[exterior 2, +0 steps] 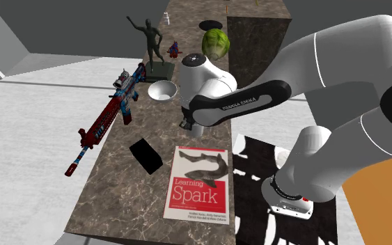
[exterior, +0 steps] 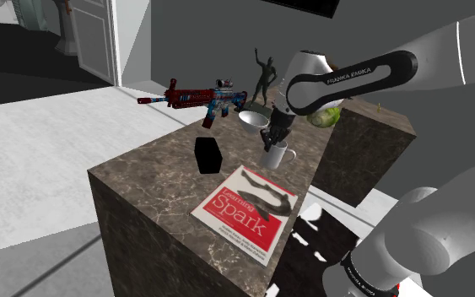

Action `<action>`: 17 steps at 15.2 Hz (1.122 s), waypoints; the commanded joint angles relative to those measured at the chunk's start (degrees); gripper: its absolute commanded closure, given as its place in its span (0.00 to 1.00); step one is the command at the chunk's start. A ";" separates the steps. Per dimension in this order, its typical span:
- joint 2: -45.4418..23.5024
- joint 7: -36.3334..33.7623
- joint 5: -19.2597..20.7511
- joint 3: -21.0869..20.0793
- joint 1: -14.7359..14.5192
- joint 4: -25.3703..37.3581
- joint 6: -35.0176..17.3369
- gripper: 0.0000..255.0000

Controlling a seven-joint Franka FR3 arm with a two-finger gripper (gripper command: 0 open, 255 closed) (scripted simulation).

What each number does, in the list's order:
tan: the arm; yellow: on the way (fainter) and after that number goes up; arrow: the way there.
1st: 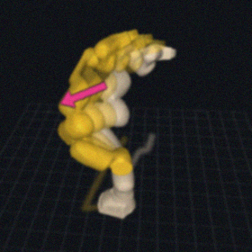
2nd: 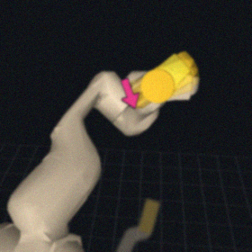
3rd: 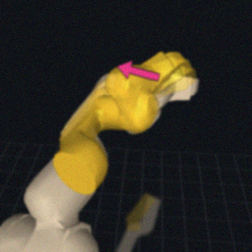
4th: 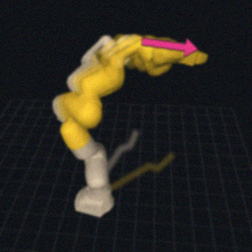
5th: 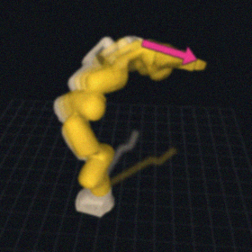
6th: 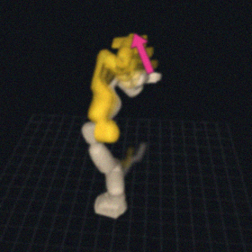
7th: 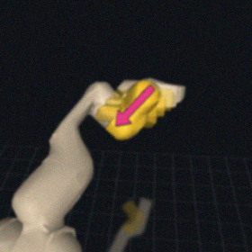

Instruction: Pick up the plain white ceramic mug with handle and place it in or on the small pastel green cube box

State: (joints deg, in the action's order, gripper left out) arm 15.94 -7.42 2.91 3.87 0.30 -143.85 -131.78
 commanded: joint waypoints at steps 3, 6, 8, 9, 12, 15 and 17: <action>1.56 0.10 -0.02 -0.04 0.01 1.96 3.54 1.00; 2.65 0.14 -0.05 -0.10 0.00 3.40 6.07 1.00; 3.31 0.16 -0.07 -0.13 -0.01 4.41 7.74 1.00; 3.62 0.17 -0.08 -0.15 -0.01 4.94 8.58 1.00; 4.44 0.21 -0.11 -0.21 -0.03 6.58 11.05 1.00; 5.14 0.25 -0.15 -0.26 -0.04 8.33 13.49 1.00; 5.53 0.27 -0.17 -0.30 -0.05 9.55 15.10 1.00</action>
State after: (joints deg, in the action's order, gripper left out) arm 21.33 -7.22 2.76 3.55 0.24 -135.19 -117.71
